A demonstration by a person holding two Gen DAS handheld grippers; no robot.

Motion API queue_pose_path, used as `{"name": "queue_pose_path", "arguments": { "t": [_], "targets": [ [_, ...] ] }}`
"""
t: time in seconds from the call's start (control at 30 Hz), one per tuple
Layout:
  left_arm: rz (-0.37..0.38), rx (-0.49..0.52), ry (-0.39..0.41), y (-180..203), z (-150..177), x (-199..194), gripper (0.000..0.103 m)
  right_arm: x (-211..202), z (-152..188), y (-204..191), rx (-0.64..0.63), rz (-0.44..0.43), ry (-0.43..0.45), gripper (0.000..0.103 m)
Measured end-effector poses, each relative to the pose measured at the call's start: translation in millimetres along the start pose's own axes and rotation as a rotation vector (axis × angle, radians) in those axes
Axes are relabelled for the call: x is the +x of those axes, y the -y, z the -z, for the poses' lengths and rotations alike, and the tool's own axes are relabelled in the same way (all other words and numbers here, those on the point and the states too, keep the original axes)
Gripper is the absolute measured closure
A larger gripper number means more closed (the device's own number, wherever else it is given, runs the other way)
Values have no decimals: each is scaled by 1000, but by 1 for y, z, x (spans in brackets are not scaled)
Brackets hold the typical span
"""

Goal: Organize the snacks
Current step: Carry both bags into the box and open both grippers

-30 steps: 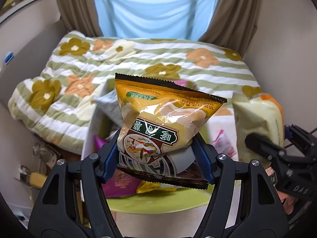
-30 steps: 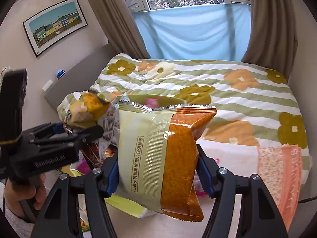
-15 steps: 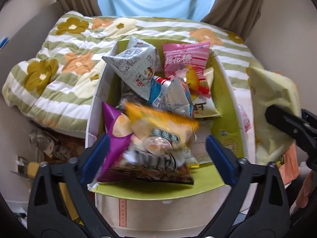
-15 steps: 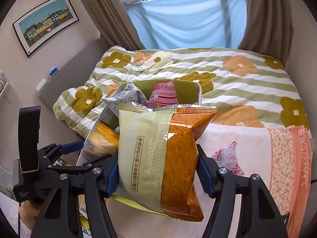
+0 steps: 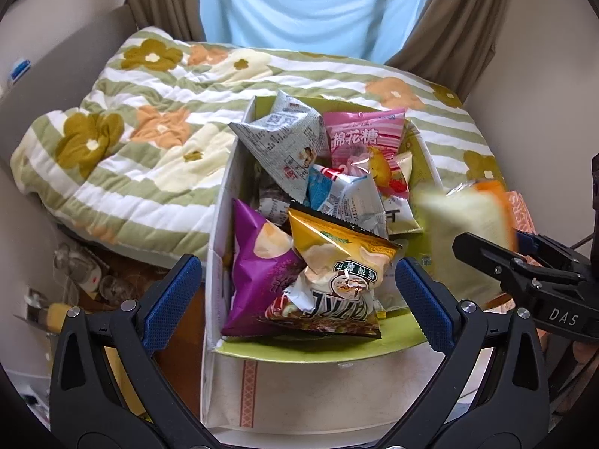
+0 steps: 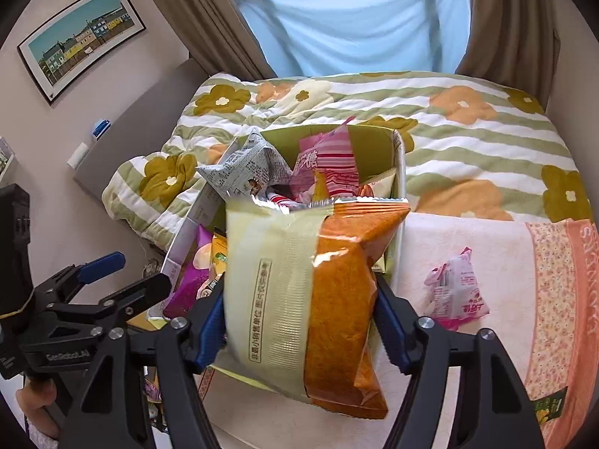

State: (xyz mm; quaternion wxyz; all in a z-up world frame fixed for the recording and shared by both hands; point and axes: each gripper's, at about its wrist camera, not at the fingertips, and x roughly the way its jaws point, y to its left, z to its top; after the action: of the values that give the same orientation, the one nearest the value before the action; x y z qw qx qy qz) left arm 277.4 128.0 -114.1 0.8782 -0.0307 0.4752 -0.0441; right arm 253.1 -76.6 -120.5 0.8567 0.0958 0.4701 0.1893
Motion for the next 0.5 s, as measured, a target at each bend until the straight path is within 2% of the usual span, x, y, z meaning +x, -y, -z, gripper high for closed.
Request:
{"name": "queue_pose_path", "arguments": {
  "t": [0.07, 0.17, 0.27, 0.5],
  "targets": [
    [-11, -1, 8, -3, 2, -5, 0, -3, 2, 0, 15, -2, 21, 11],
    [-43, -13, -2, -9, 6, -5, 0, -9, 7, 2, 27, -7, 42, 10],
    [-26, -36, -9, -16, 12, -5, 0, -12, 14, 1, 26, 8, 30, 10],
    [-1, -12, 10, -14, 22, -16, 0, -31, 23, -4, 45, 28, 76, 10]
  ]
}}
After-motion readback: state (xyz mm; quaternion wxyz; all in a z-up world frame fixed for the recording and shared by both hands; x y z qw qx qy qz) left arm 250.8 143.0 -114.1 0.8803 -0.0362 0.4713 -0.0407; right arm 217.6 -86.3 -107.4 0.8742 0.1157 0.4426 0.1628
